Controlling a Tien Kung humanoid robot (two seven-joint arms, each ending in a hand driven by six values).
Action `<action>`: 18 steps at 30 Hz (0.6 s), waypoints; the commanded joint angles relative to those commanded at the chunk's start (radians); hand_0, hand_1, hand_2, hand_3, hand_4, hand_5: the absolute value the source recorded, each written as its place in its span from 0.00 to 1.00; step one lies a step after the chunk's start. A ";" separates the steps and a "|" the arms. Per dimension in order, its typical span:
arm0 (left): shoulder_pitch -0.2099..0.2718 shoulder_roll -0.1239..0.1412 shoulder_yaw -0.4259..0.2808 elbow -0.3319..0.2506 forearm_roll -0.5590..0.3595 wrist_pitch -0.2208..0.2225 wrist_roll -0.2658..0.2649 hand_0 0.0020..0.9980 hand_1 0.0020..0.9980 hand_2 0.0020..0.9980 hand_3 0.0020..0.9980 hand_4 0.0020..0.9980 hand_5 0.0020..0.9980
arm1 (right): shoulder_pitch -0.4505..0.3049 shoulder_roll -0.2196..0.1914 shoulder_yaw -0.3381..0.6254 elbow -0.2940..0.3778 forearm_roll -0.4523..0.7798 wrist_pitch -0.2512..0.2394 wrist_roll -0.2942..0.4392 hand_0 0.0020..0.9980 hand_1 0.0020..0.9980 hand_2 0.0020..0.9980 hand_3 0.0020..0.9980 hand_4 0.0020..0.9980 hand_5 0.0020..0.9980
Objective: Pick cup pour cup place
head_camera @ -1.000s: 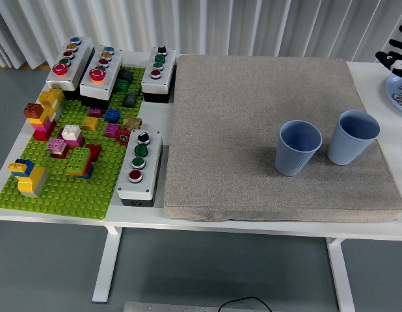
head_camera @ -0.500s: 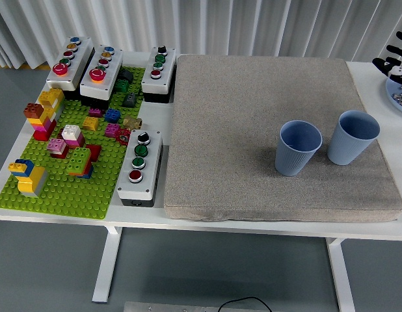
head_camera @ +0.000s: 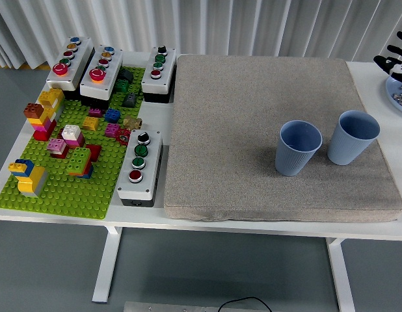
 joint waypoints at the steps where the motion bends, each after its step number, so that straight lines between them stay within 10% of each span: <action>1: 0.000 0.000 0.000 0.000 0.000 0.000 0.000 0.75 0.78 0.83 0.67 0.50 0.92 | 0.000 0.000 0.000 0.000 0.000 0.000 0.000 0.86 0.85 0.94 0.98 0.88 0.30; 11: 0.001 0.000 0.002 0.000 0.002 0.001 0.001 0.75 0.78 0.83 0.67 0.50 0.91 | 0.000 0.002 -0.006 -0.005 0.051 -0.032 0.004 0.86 0.85 0.94 0.98 0.88 0.30; 12: 0.001 0.000 0.002 0.000 0.002 0.001 0.001 0.75 0.78 0.83 0.67 0.50 0.91 | 0.000 0.002 -0.006 -0.005 0.067 -0.035 0.005 0.85 0.84 0.91 0.91 0.78 0.77; 17: -0.006 0.000 0.001 0.000 0.001 0.001 0.001 0.75 0.78 0.83 0.67 0.50 0.91 | 0.006 -0.001 -0.004 -0.008 0.114 -0.054 0.008 0.85 0.84 0.91 0.91 0.78 0.77; 18: -0.007 0.000 0.001 0.000 0.001 0.001 0.001 0.75 0.78 0.83 0.67 0.50 0.91 | 0.007 -0.001 -0.003 -0.009 0.122 -0.058 0.009 0.86 0.83 0.90 0.89 0.76 1.00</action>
